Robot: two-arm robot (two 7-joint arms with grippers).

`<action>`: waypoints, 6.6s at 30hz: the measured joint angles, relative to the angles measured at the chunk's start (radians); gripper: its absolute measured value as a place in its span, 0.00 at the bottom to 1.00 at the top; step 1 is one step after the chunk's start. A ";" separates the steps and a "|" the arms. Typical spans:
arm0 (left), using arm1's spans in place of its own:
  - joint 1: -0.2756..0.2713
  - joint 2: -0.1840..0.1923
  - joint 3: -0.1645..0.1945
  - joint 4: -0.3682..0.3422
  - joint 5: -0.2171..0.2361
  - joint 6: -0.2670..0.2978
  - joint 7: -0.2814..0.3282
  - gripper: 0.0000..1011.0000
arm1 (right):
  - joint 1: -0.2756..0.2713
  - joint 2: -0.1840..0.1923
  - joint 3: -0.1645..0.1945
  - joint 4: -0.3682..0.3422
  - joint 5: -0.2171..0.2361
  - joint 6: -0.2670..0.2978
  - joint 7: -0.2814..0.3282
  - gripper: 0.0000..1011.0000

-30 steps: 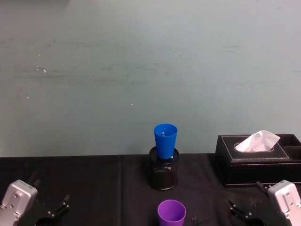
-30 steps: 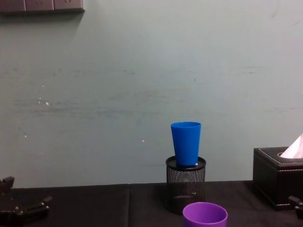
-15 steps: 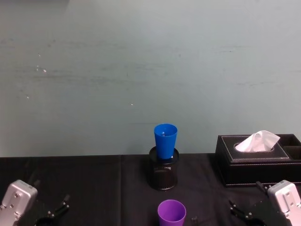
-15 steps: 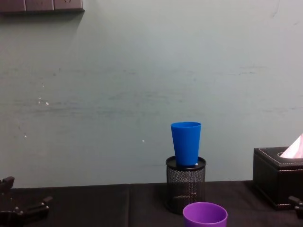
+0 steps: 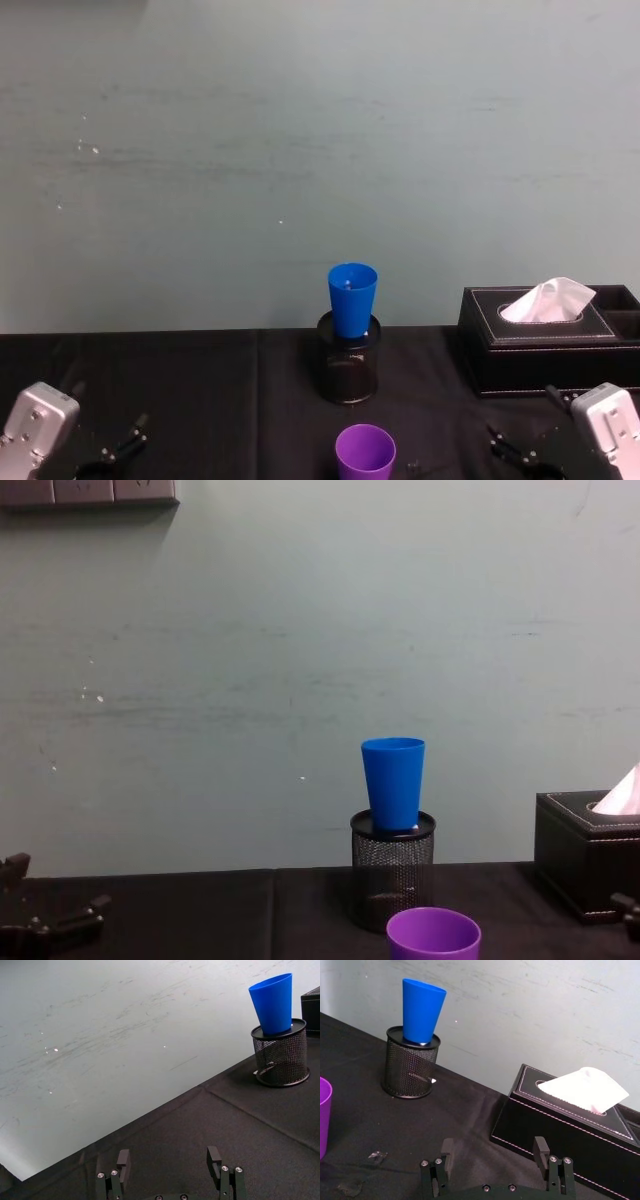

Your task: Pick up one cup with a gripper and tap it against the other cup.

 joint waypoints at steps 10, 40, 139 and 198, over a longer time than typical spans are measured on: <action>0.000 0.000 0.000 0.000 0.000 0.000 0.000 0.99 | -0.027 -0.003 0.044 -0.049 0.011 -0.022 0.026 0.99; 0.000 0.000 0.000 0.000 0.000 0.000 0.000 0.99 | -0.085 0.023 0.068 -0.091 0.258 -0.042 0.505 0.99; 0.000 0.000 0.000 0.000 0.000 0.000 0.000 0.99 | 0.211 -0.258 -0.036 0.366 0.106 -0.151 0.705 0.97; 0.000 0.000 0.000 0.000 0.000 0.000 0.000 0.99 | 0.263 -0.195 -0.040 0.193 0.166 0.026 0.744 0.73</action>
